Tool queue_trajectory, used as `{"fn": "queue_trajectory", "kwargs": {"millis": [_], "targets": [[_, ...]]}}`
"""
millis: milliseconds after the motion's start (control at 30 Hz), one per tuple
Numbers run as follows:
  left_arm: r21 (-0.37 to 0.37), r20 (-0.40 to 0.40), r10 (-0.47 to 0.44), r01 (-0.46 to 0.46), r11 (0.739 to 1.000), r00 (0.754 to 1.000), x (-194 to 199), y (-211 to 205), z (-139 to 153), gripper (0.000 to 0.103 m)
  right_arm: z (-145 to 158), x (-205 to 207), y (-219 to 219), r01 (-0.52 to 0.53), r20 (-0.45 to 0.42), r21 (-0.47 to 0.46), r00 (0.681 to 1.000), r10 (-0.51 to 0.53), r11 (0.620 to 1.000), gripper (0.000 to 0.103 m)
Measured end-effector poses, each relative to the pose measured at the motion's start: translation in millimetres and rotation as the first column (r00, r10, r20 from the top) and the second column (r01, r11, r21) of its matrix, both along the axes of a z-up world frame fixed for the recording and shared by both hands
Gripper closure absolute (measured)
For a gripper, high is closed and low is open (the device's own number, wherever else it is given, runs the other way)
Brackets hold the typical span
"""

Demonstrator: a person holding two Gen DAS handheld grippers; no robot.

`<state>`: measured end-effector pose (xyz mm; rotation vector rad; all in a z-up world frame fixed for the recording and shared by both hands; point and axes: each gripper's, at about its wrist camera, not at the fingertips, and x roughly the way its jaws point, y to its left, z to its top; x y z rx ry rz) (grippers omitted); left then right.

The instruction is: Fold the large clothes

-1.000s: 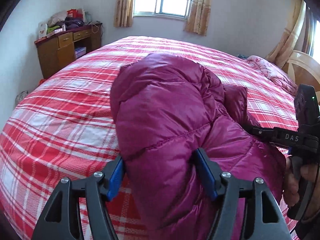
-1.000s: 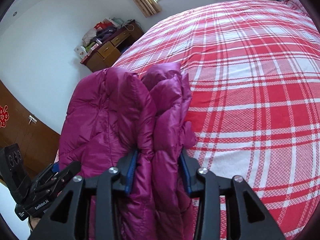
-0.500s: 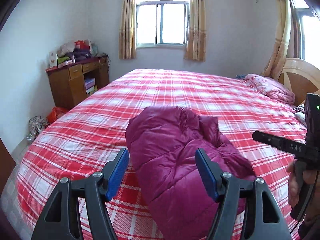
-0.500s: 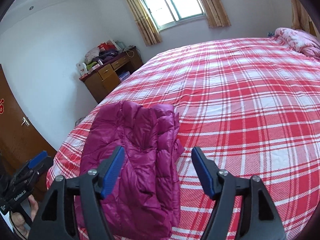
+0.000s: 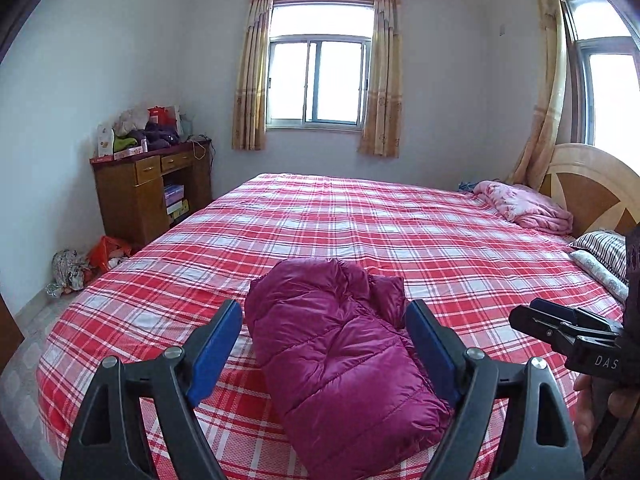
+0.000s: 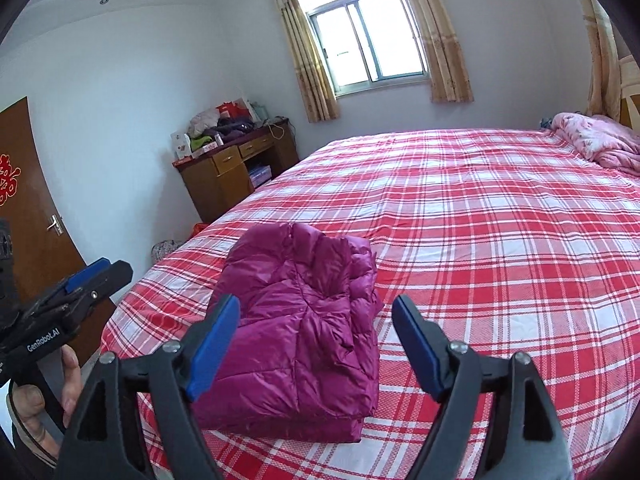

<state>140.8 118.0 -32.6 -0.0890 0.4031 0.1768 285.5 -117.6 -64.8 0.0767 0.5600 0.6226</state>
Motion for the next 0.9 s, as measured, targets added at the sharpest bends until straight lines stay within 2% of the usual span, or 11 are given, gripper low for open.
{"fn": "queue_trajectory", "kwargs": {"millis": [267,900], "targets": [[-0.001,0.023,0.0,0.0,1.0,1.0,-4.2,0.4,3.8,0.018,10.0,-11.6,1.1,-0.002,0.039,-0.003,0.999,0.002,1.0,0.018],[-0.007,0.018,0.017,-0.016,1.0,1.0,-5.2,0.8,4.9,0.017,12.5,-16.4,-1.0,-0.001,0.053,0.001,0.999,0.001,1.0,0.014]]}}
